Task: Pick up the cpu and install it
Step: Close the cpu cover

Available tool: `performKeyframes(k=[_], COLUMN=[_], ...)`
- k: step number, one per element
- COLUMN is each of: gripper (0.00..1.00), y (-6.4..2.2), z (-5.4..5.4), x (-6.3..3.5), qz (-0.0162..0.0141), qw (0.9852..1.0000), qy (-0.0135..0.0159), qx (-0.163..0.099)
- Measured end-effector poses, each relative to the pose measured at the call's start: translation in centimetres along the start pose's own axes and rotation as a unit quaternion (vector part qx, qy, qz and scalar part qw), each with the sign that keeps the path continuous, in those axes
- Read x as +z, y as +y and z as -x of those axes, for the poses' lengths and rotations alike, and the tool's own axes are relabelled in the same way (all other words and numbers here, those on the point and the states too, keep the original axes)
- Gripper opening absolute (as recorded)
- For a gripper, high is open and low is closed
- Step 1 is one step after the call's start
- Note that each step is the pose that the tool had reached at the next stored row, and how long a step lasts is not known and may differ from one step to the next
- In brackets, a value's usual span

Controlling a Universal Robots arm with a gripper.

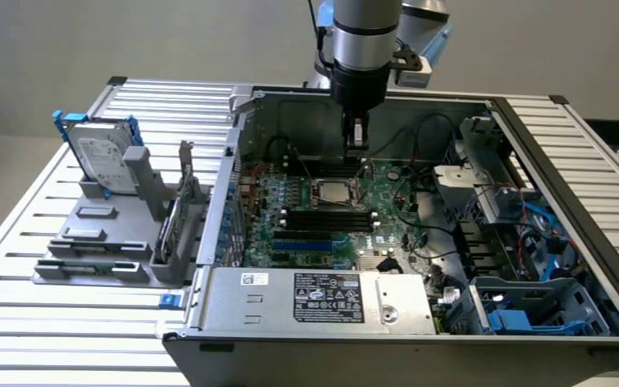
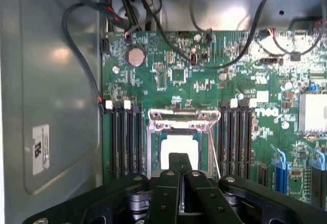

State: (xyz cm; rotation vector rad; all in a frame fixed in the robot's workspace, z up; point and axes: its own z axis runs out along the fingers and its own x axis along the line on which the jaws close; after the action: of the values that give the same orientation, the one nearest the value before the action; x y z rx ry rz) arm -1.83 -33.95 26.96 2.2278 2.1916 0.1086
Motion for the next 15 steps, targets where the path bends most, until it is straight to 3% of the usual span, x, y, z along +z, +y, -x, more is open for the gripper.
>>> performKeyframes(k=[10, 15], gripper=[0.11, 0.11], y=[4.06, 4.75], z=[-0.1, -0.1], x=[-0.56, -0.3], qz=[0.0001, 0.0003], qw=[1.0, 1.0], qy=[0.0002, 0.0], qx=[0.0, 0.0])
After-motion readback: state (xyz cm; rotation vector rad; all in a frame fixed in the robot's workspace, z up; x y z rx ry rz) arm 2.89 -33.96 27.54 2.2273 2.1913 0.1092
